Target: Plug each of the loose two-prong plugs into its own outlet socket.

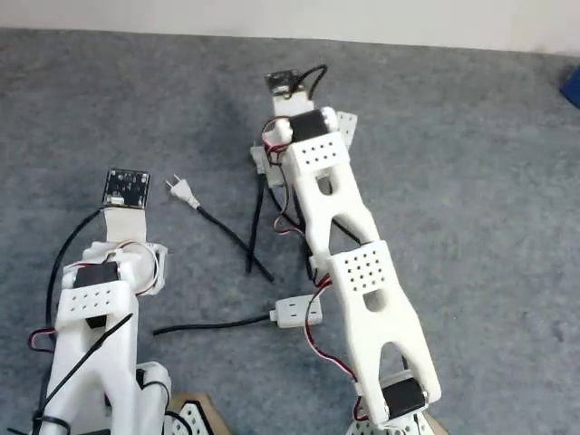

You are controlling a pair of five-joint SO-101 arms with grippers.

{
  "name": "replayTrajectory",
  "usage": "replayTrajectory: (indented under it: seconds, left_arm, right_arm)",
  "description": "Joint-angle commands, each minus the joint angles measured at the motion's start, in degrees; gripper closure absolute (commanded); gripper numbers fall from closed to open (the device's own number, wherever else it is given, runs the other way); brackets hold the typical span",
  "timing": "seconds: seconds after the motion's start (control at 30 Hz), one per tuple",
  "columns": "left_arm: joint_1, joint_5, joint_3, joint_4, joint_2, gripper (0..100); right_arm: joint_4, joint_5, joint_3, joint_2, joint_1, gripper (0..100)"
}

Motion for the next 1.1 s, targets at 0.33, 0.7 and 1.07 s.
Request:
replayTrajectory:
  seconds: [0.33, 0.7, 1.07]
  left_arm:
    - [1.1, 0.3, 0.1, -1.1, -1.3, 75]
    - [1.1, 0.3, 0.1, -1.1, -1.3, 75]
    - [1.1, 0.3, 0.1, -1.1, -1.3, 75]
  right_arm:
    - [-1.2, 6.7, -2.9, 1.1, -0.7, 80.8]
    - [0.9, 6.5, -3.0, -0.4, -0.5, 81.1]
    - [3.6, 6.7, -3.0, -3.3, 3.0, 98.1]
